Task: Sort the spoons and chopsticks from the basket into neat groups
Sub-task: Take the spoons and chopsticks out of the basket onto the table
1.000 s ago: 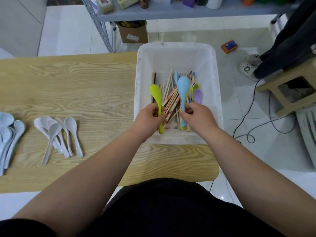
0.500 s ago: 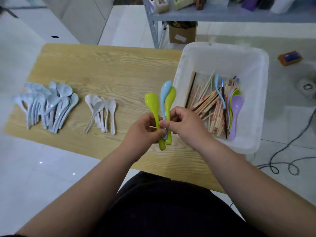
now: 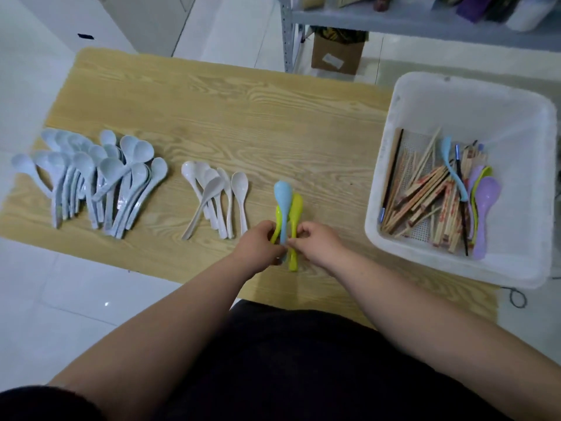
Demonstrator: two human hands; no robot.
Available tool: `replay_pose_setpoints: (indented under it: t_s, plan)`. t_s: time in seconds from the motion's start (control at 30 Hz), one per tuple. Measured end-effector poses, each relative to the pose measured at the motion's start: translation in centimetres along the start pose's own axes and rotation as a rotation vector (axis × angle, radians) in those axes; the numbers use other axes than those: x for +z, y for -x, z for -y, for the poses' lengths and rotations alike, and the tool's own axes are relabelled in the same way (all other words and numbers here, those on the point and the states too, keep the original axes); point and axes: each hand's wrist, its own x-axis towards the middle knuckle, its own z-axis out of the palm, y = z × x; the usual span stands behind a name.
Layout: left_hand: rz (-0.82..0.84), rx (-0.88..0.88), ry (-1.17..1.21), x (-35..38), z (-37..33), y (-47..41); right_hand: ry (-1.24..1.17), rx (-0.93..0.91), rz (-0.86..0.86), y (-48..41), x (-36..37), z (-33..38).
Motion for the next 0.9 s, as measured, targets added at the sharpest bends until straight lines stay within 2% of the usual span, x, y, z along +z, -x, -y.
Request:
replay_pose_setpoints:
  t_s: [0.13,0.37,0.43,0.53,0.57,0.67,0.77,0.9]
  plan:
    - [0.041,0.068,-0.082,-1.3,0.4,-4.1,0.078,0.104,-0.14,-2.8,1.8,0.4]
    - [0.156,0.301,-0.438,-3.0,0.7,-5.9,0.19,0.153,-0.282,-4.1,2.7,1.8]
    - [0.069,0.435,-0.539,-4.5,2.3,-5.4,0.223,0.161,-0.306,-3.7,3.2,2.1]
    - [-0.196,0.682,-0.771,-7.5,6.1,-5.2,0.333,0.142,-0.373,-2.8,4.3,2.6]
    - [-0.214,0.687,-0.862,-8.3,7.3,-5.2,0.359,0.119,-0.371,-2.5,4.7,2.8]
    - [-0.11,0.592,-1.038,-9.0,9.8,-5.4,0.419,0.054,-0.296,-1.6,5.8,3.0]
    - [-0.044,0.557,-1.048,-8.8,10.5,-5.9,0.577,-0.031,-0.204,-1.3,6.4,2.7]
    - [-0.044,0.548,-0.999,-10.1,11.3,-6.3,0.723,-0.063,-0.109,-1.7,6.4,2.3]
